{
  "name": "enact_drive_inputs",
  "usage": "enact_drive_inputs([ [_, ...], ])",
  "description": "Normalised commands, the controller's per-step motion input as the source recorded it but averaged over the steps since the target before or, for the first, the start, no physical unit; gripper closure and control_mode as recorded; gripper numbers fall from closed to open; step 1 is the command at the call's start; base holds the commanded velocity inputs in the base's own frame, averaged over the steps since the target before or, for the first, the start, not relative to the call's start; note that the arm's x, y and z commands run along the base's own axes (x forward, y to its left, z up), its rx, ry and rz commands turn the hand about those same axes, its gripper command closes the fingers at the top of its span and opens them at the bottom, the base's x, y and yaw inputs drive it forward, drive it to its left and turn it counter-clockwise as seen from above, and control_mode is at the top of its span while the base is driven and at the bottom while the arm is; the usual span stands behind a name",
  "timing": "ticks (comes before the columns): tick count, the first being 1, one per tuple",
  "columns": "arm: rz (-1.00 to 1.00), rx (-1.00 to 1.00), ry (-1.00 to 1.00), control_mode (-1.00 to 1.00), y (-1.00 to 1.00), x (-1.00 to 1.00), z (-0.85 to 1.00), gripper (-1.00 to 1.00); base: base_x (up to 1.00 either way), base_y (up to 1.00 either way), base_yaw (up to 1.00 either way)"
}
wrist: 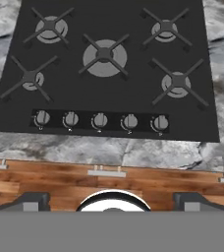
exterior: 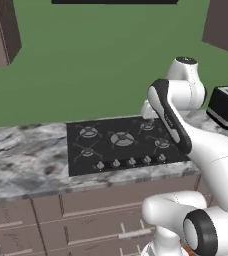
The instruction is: Place the bowl with cake and the cupcake onto the tray.
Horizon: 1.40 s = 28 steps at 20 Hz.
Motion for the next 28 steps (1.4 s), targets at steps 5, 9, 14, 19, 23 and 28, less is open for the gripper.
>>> enact_drive_inputs([
  [5, 0.00, 0.00, 0.00, 1.00, 0.00, 0.00, 0.00, -1.00, 0.00, -0.75, 0.00],
  [9, 0.00, 0.00, 0.00, 1.00, 0.00, 0.00, 0.00, -1.00, 0.00, -0.78, 0.00],
  [14, 0.00, 0.00, 0.00, 1.00, 0.00, 0.00, 0.00, -1.00, 0.00, -0.79, 0.00],
  [19, 0.00, 0.00, 0.00, 1.00, 0.00, 0.00, 0.00, -1.00, 0.00, -0.77, 0.00],
  [23, 0.00, 0.00, 0.00, 1.00, 0.00, 0.00, 0.00, -1.00, 0.00, -0.74, 0.00],
  [28, 0.00, 0.00, 0.00, 1.00, 0.00, 0.00, 0.00, -1.00, 0.00, -0.64, 0.00],
])
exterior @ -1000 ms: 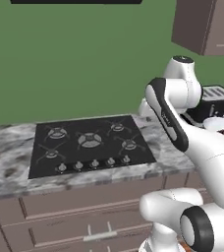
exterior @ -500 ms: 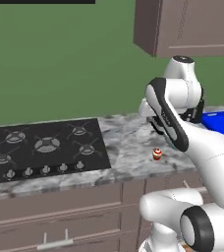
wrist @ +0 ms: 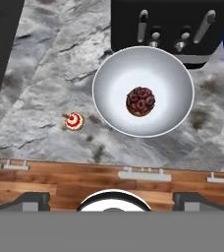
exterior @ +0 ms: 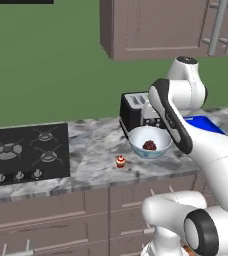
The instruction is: Place the bowl with cake and the cupcake onto the tray.
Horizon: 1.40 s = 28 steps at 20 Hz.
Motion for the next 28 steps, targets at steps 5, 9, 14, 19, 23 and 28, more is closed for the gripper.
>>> enact_drive_inputs([
  [5, 0.00, 0.00, 0.00, 1.00, 0.00, 0.00, 0.00, -1.00, 0.00, -0.57, 0.00],
  [9, 0.00, 0.00, 0.00, 1.00, 0.00, 0.00, 0.00, -1.00, 0.00, -0.49, 0.00],
  [14, 0.00, 0.00, 0.00, 1.00, 0.00, 0.00, 0.00, -1.00, 0.00, -0.29, 0.00],
  [19, 0.00, 0.00, 0.00, -1.00, 0.00, 0.00, -0.07, -1.00, 0.00, -0.01, 0.00],
  [23, 0.00, 0.00, 0.00, -1.00, 0.19, -0.07, -0.26, -1.00, 0.00, 0.00, 0.00],
  [28, 0.00, 0.00, 0.00, -1.00, 0.25, -0.03, -0.21, -1.00, 0.00, 0.00, 0.00],
])
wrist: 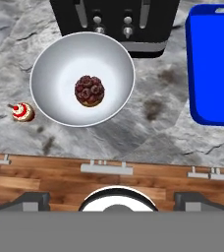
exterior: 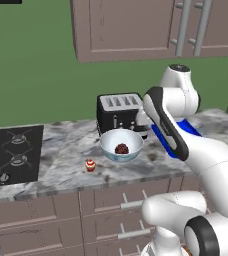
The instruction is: Place the bowl with cake and the cupcake onto the tray.
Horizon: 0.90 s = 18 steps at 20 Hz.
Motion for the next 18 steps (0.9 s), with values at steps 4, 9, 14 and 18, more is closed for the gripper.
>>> enact_drive_inputs([
  [4, 0.00, 0.00, 0.00, -1.00, 0.24, -0.02, -0.13, -1.00, 0.00, 0.00, 0.00],
  [9, 0.00, 0.04, 0.00, -1.00, 0.24, -0.01, -0.10, -1.00, 0.00, 0.00, 0.00],
  [14, 0.00, 0.04, 0.00, -1.00, 0.32, 0.00, -0.09, -1.00, 0.00, 0.00, 0.00],
  [18, 0.00, 0.01, 0.00, -1.00, 0.46, 0.00, -0.16, -1.00, 0.00, 0.00, 0.00],
])
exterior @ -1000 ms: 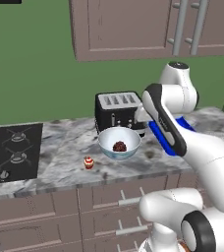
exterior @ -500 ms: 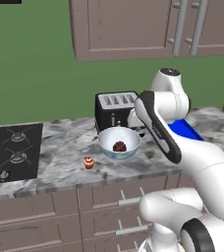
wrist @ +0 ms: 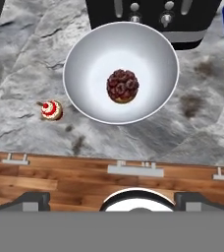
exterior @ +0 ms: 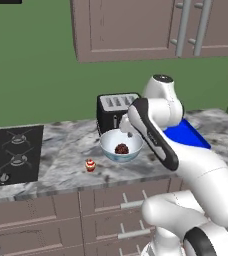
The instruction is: Place the bowl with cake and the cupcake onto the tray.
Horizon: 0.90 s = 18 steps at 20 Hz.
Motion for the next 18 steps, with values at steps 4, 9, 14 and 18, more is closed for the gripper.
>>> enact_drive_inputs([
  [4, 0.00, 0.00, 0.00, -1.00, 0.54, -0.01, -0.19, -1.00, 0.00, 0.00, 0.00],
  [9, 0.00, 0.00, 0.00, -1.00, 0.53, 0.00, -0.24, -1.00, 0.00, 0.00, 0.00],
  [14, 0.00, 0.01, 0.00, -1.00, 0.43, 0.00, -0.37, -1.00, 0.00, 0.00, 0.00],
  [18, 0.00, 0.01, 0.00, -1.00, 0.35, 0.00, -0.37, -1.00, 0.00, 0.00, 0.00],
])
